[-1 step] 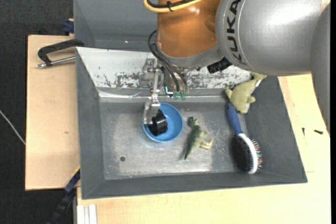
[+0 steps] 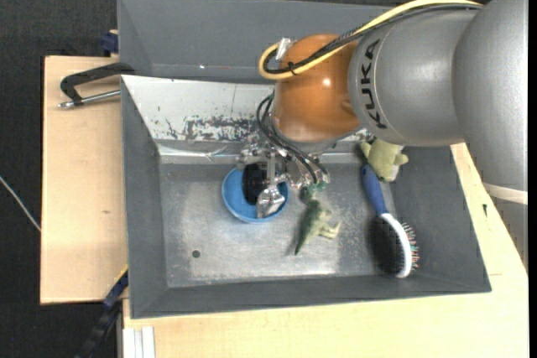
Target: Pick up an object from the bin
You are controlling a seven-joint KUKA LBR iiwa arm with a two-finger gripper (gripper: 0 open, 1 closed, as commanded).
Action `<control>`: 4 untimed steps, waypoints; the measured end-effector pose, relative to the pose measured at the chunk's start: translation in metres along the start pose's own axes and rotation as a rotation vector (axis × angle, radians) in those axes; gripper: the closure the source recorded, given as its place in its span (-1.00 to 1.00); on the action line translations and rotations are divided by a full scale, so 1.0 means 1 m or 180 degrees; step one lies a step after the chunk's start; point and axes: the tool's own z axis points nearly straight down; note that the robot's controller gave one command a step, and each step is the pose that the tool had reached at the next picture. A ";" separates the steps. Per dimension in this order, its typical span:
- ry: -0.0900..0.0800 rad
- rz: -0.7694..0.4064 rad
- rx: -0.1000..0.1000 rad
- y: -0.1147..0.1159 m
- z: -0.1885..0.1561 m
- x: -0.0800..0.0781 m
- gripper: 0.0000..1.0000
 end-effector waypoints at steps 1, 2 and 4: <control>0.0060 -0.0743 -0.0010 0.005 -0.003 -0.025 -1.00; 0.0078 0.0151 -0.0002 0.012 -0.002 -0.025 -1.00; 0.0055 0.0639 -0.0004 0.015 0.007 -0.028 -1.00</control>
Offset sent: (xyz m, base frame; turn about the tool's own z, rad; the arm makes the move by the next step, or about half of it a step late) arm 0.0204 0.0094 0.0016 -0.2340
